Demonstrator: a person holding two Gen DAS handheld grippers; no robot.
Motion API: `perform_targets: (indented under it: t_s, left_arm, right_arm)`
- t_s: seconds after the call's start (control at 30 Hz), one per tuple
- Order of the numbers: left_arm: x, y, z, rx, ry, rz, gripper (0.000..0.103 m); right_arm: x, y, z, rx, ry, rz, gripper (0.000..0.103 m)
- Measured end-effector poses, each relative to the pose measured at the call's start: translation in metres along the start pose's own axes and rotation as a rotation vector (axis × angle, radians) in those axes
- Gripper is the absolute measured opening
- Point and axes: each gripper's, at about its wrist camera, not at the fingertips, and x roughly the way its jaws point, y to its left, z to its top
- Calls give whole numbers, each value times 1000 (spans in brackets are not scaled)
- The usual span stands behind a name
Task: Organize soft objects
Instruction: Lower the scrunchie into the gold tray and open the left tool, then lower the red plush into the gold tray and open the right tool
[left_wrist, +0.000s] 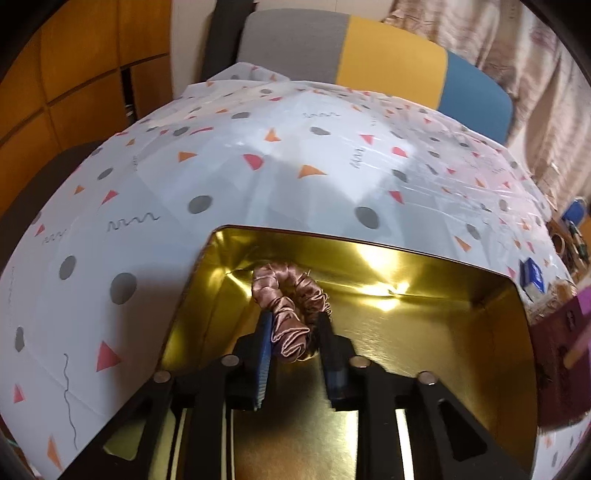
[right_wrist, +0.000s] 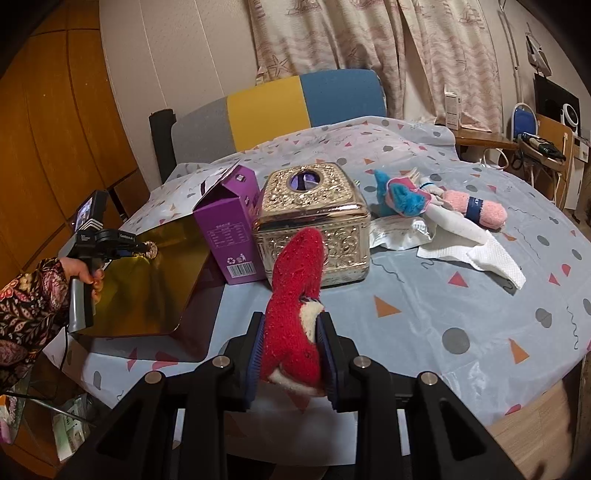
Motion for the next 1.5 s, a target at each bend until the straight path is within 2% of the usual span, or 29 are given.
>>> perform_targets:
  t_s: [0.03,0.07,0.1,0.13,0.2,0.3,0.5,0.57,0.67,0.8,1.0,1.23,1.5]
  left_arm:
    - [-1,0,0,9,-5,13,49]
    - [-4,-2,0,23,-13,25,60]
    - [-9,-2,0,31,-26,29,77]
    - [-16,-2,0,37,-51,24,82]
    - [-36,-2,-1,39,-102,2,83]
    - [-61,7,-6,-20,-137,-5,90]
    - [-100,21,-40,-100,-156,-9,93]
    - [-111,24,-58,-124,-170,-32,93]
    - [-121,21,-79,-108,-158,-47,94]
    - [-135,15,-100,-46,-212,7,94]
    - [-146,25,-122,-43,-238,26,95]
    - [-147,35,-132,-53,-236,41,96]
    - [-149,50,-138,-111,-228,52,96]
  right_arm:
    - [1,2,0,-4,4,4,28]
    - [1,3,-1,-6,6,8,28]
    - [0,4,-1,-8,6,11,28]
    - [0,6,0,-12,6,17,28]
    - [-1,10,2,-23,3,30,28]
    - [-1,16,6,-34,-1,61,28]
    - [6,39,22,-72,6,142,28]
    - [11,51,30,-101,11,167,28]
    - [23,73,44,-141,27,215,28]
    - [45,99,62,-163,50,277,28]
    - [101,147,91,-195,154,299,28]
    - [166,194,105,-250,255,309,28]
    - [222,216,108,-195,353,312,28]
